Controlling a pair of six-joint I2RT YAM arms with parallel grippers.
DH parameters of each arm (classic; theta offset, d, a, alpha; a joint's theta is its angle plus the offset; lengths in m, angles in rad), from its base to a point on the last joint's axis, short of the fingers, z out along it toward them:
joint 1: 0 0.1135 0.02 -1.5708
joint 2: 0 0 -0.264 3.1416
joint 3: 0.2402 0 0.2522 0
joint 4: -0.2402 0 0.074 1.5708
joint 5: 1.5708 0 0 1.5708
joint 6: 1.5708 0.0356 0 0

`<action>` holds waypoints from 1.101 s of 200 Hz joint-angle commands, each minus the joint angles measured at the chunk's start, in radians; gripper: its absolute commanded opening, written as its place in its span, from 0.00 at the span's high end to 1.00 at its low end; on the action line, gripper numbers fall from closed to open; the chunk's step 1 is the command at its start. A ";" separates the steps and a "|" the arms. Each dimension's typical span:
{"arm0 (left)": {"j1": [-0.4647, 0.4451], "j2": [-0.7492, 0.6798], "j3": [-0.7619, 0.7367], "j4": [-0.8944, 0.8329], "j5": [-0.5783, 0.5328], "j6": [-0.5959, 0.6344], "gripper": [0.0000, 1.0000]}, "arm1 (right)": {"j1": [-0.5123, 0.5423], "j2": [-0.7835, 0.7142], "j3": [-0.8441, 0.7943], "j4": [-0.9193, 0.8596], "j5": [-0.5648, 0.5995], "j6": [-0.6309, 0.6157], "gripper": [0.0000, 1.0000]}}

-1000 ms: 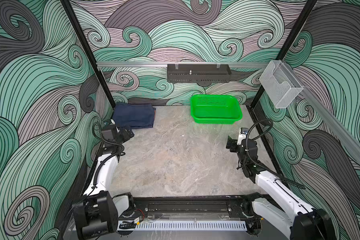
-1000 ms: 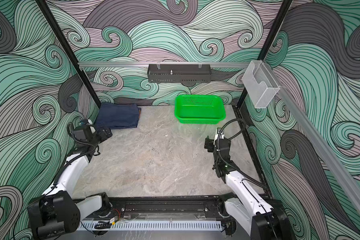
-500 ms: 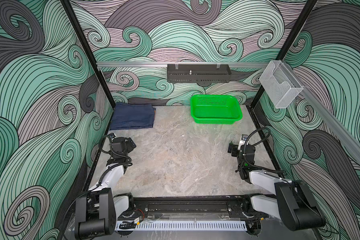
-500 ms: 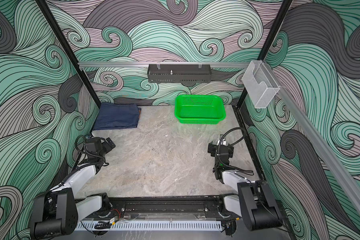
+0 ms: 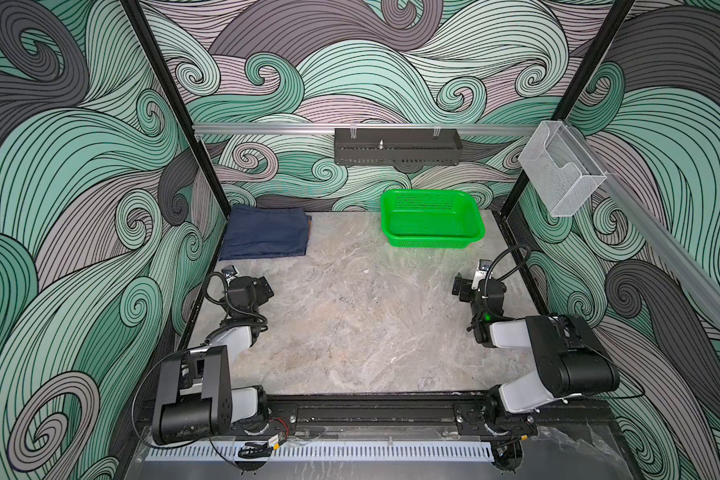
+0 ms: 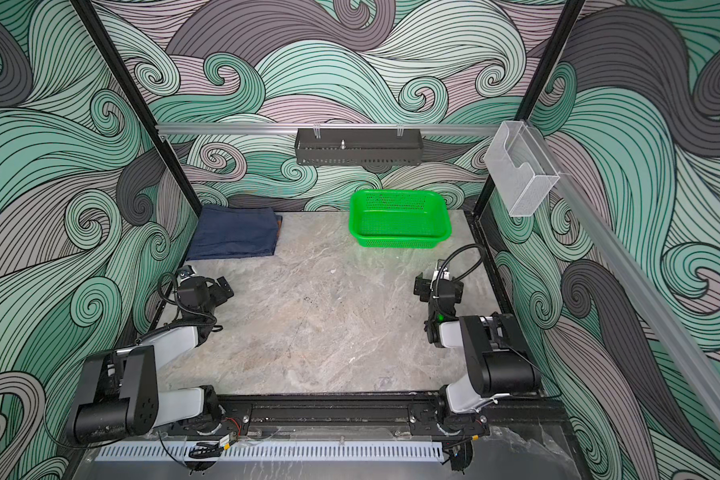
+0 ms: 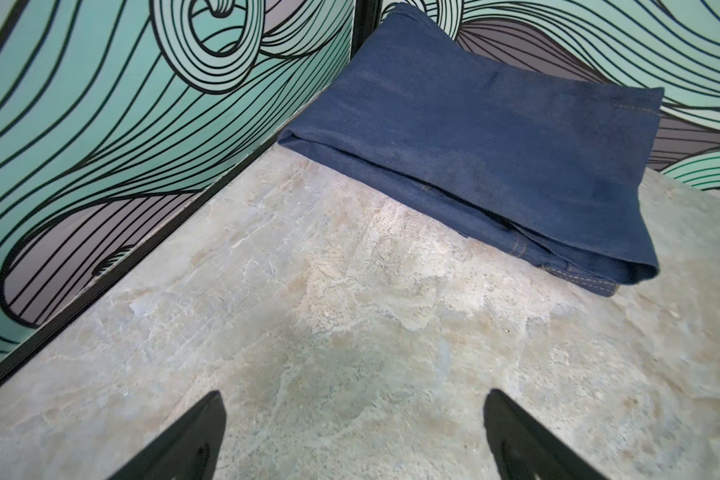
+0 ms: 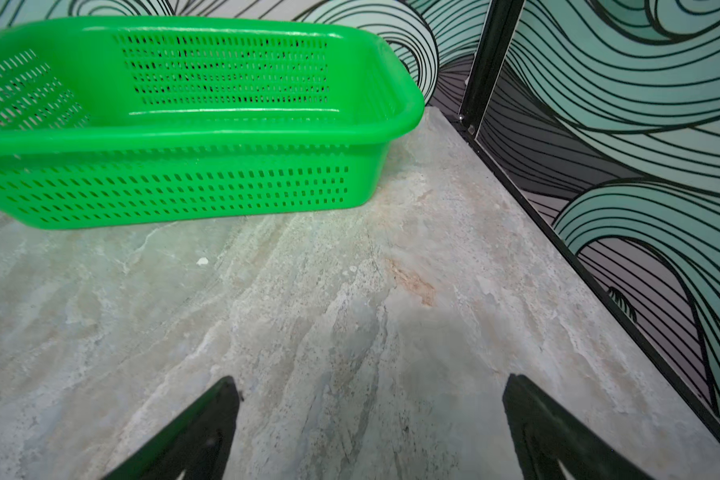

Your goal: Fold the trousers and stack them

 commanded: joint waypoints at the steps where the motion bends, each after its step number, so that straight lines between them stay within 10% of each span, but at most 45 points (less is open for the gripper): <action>1: -0.005 0.030 0.045 0.063 0.035 0.065 0.01 | -0.010 -0.009 0.026 -0.042 -0.049 0.007 0.01; 220: -0.067 0.225 0.080 0.203 0.234 0.259 0.01 | -0.003 -0.004 0.029 -0.037 -0.057 -0.009 0.00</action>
